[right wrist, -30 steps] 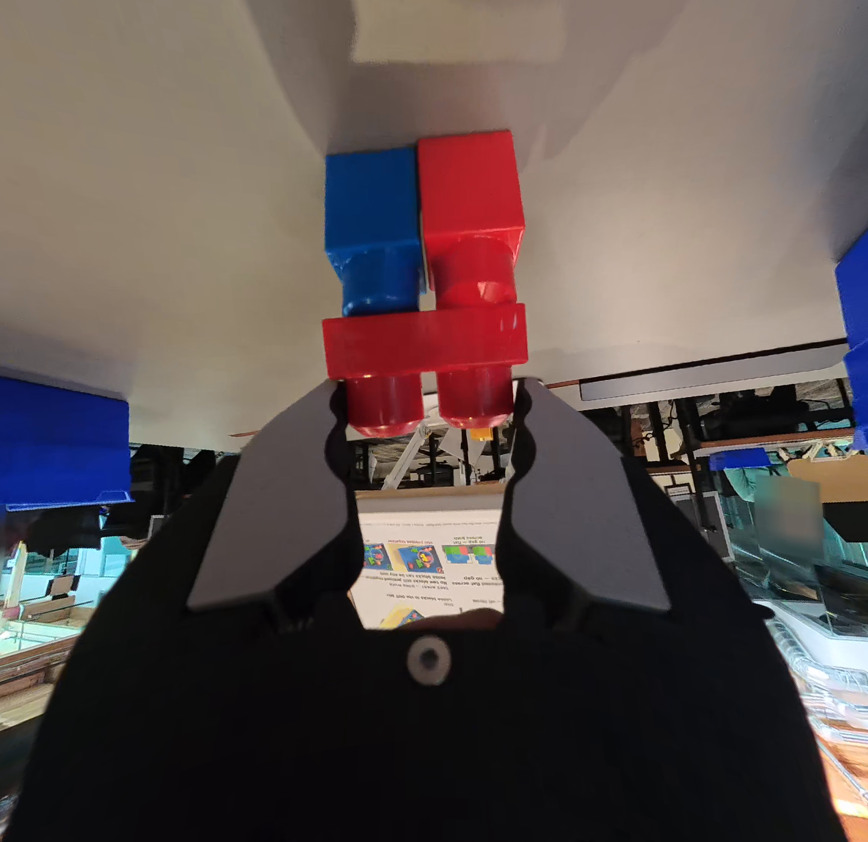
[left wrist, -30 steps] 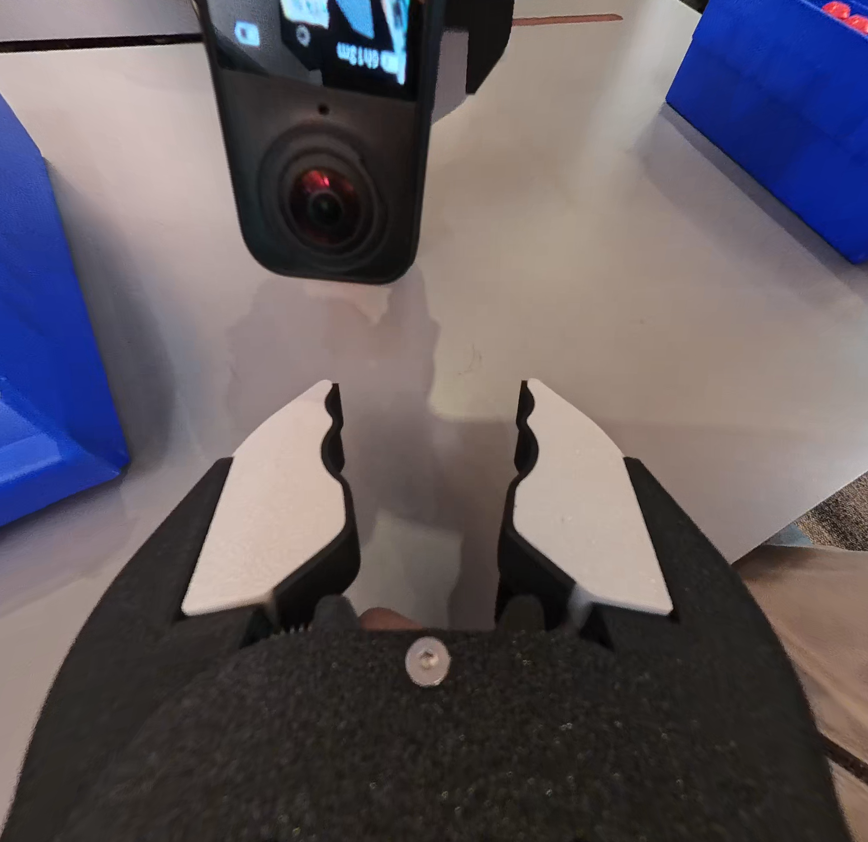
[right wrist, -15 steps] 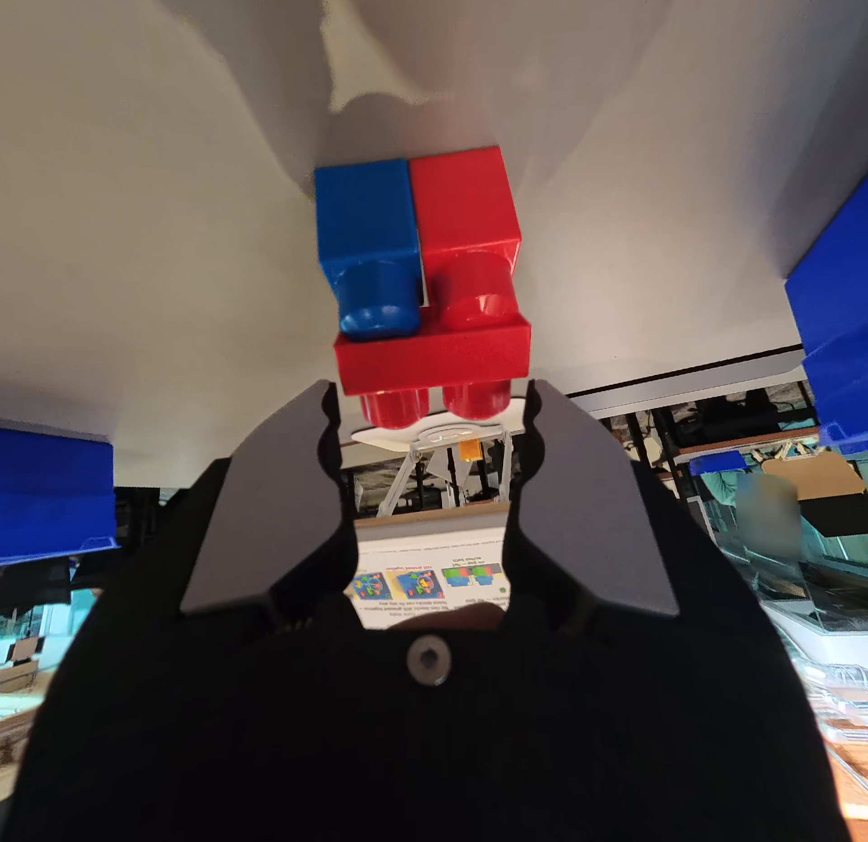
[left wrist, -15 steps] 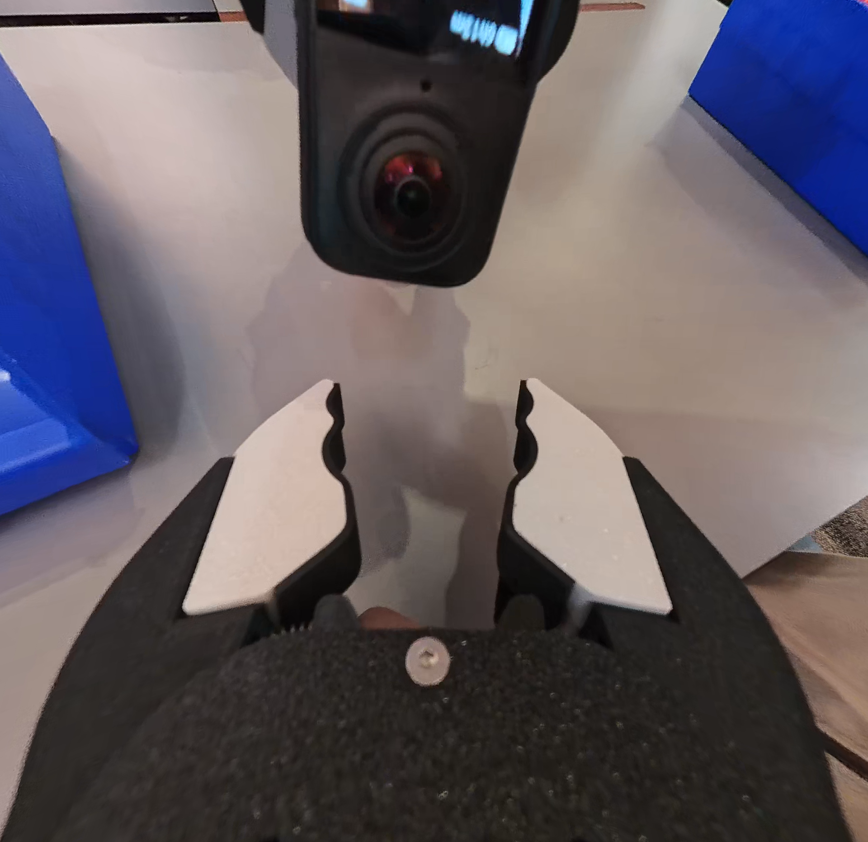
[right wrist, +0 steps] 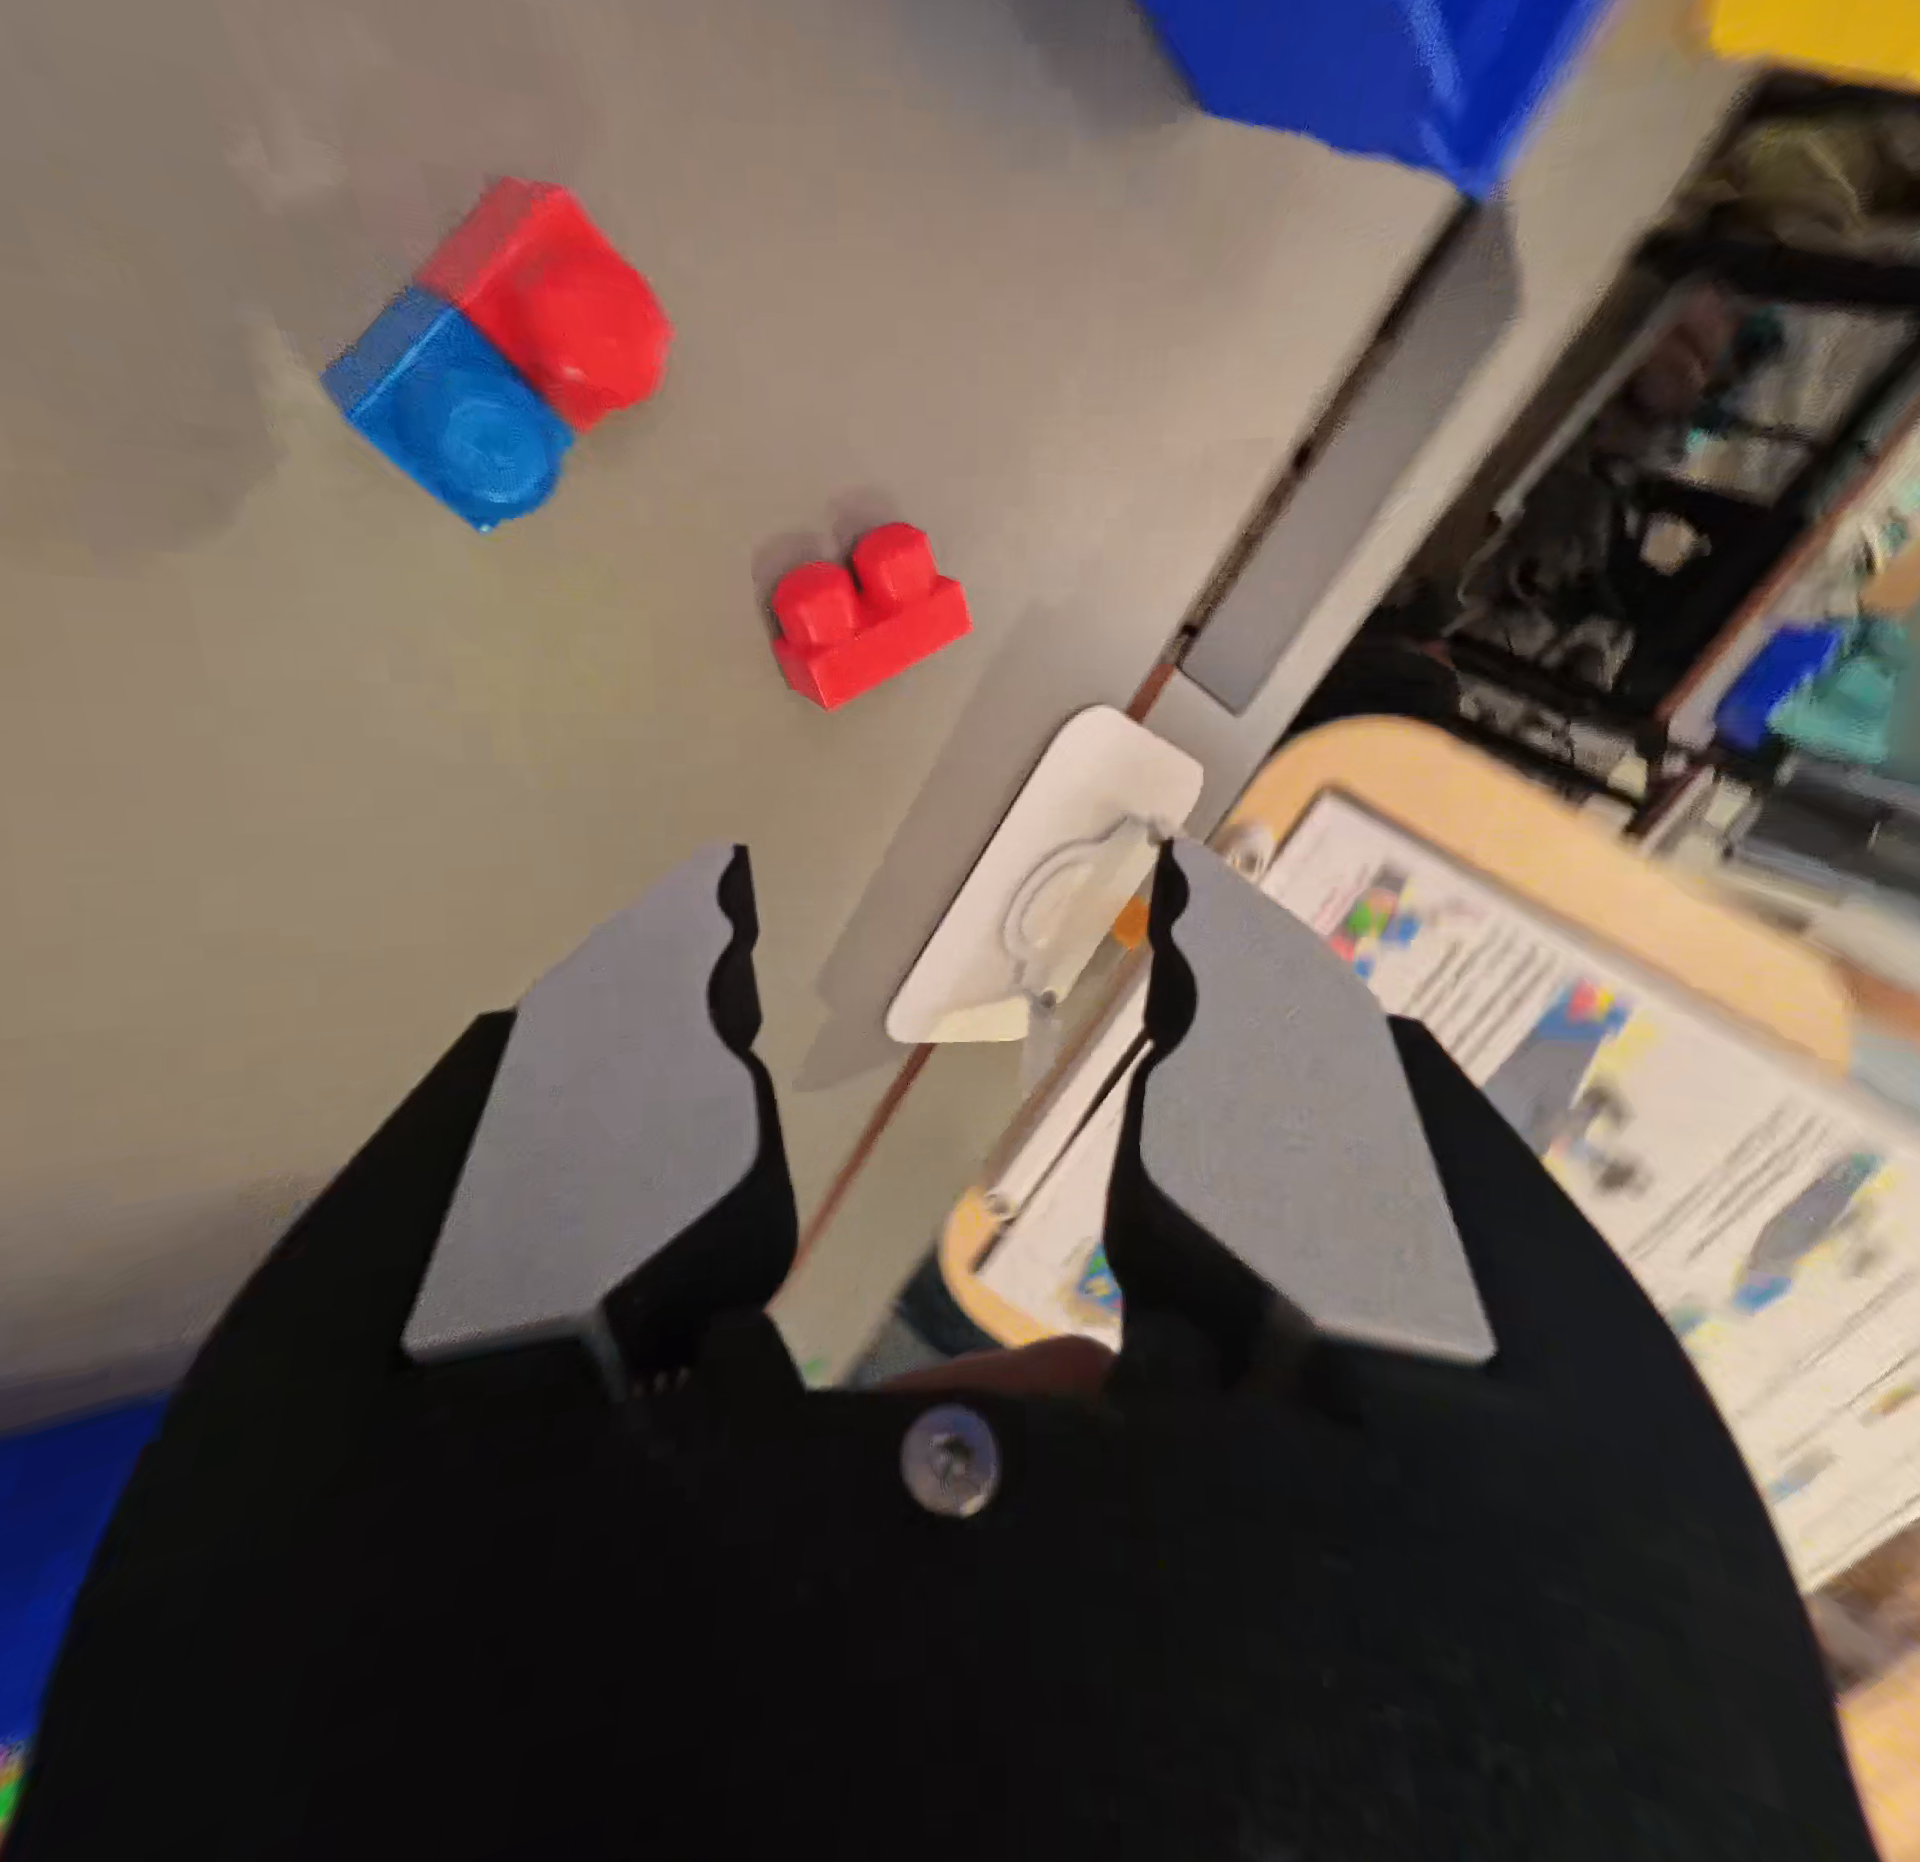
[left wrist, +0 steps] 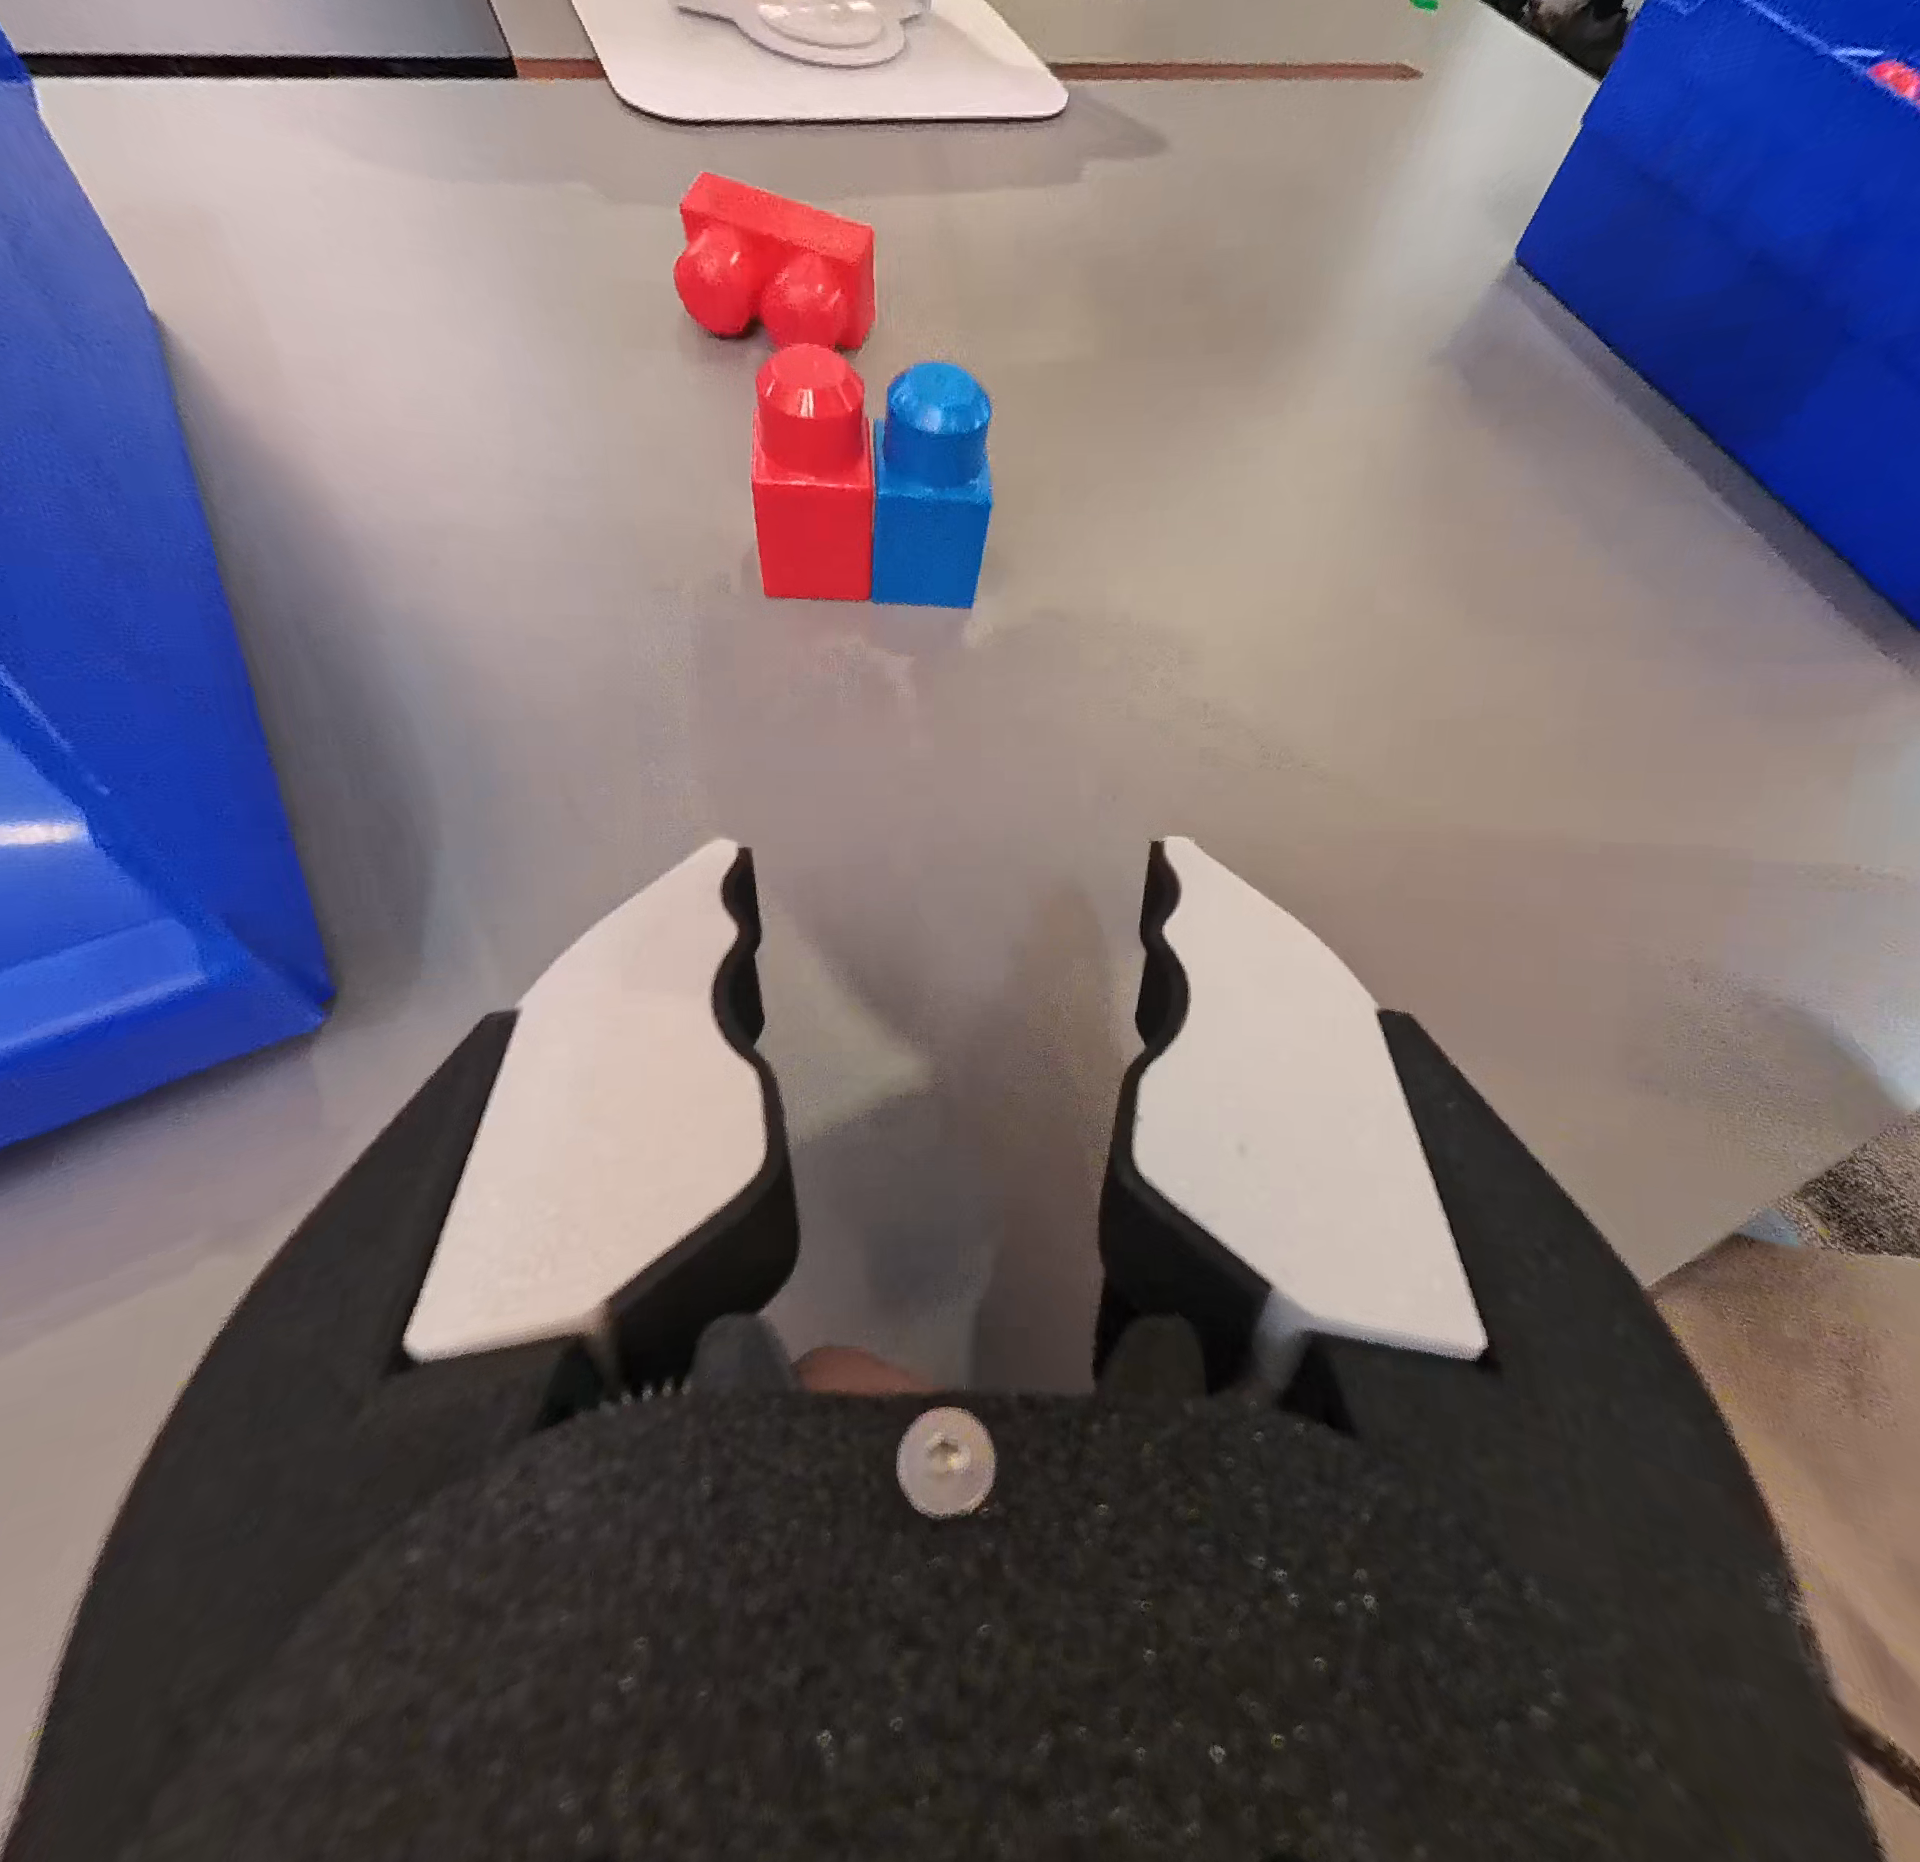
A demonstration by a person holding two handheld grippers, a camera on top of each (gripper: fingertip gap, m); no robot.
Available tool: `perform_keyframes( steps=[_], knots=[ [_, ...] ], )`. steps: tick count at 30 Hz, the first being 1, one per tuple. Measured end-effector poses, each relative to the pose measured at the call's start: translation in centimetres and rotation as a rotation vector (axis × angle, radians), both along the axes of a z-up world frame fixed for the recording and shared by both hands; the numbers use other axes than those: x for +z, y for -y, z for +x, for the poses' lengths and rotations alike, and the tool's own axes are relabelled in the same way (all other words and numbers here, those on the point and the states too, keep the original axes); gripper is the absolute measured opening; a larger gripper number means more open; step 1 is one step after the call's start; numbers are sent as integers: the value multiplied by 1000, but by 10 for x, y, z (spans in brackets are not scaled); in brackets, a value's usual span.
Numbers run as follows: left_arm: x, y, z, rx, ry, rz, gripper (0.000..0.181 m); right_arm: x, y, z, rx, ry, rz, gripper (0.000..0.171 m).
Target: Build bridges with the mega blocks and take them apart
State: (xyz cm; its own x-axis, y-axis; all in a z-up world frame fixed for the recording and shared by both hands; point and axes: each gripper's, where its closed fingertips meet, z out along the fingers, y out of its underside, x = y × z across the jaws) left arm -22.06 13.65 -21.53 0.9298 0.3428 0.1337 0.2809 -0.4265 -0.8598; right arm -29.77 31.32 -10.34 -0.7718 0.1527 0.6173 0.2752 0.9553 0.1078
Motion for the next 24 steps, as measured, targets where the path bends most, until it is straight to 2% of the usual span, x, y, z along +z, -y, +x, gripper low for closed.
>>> perform_keyframes(
  steps=[2, 4, 6, 8, 9, 11, 14, 18, 21, 24],
  knots=[
    [1, -3, 1, -4, -15, 8, 71, 10, -14, 21, -115, -168, -177, 71],
    [1, -7, 0, 3, -25, 14, 72, 6, -22, 50, -232, -337, -380, 74],
    [1, -13, -1, 9, -28, 28, 74, -17, -13, 85, -322, -462, -627, 73],
    [1, -19, -3, 21, -30, 32, 76, -44, -9, 117, -432, -600, -790, 74],
    [2, -22, -3, 25, -34, 35, 77, -57, -10, 132, -499, -655, -833, 64],
    [8, -28, -4, 39, -49, 52, 77, -74, -8, 158, -630, -705, -918, 70],
    [12, -35, -3, 59, -83, 65, 77, -75, 8, 182, -741, -730, -1199, 72],
    [10, -40, 2, 73, -123, 49, 78, -75, 6, 203, -784, -824, -1306, 79],
    [10, -42, 6, 92, -128, 65, 78, -85, 2, 211, -796, -822, -1276, 84],
    [5, -46, 14, 83, -89, 69, 79, -88, -6, 216, -806, -826, -1286, 79]
  ],
)
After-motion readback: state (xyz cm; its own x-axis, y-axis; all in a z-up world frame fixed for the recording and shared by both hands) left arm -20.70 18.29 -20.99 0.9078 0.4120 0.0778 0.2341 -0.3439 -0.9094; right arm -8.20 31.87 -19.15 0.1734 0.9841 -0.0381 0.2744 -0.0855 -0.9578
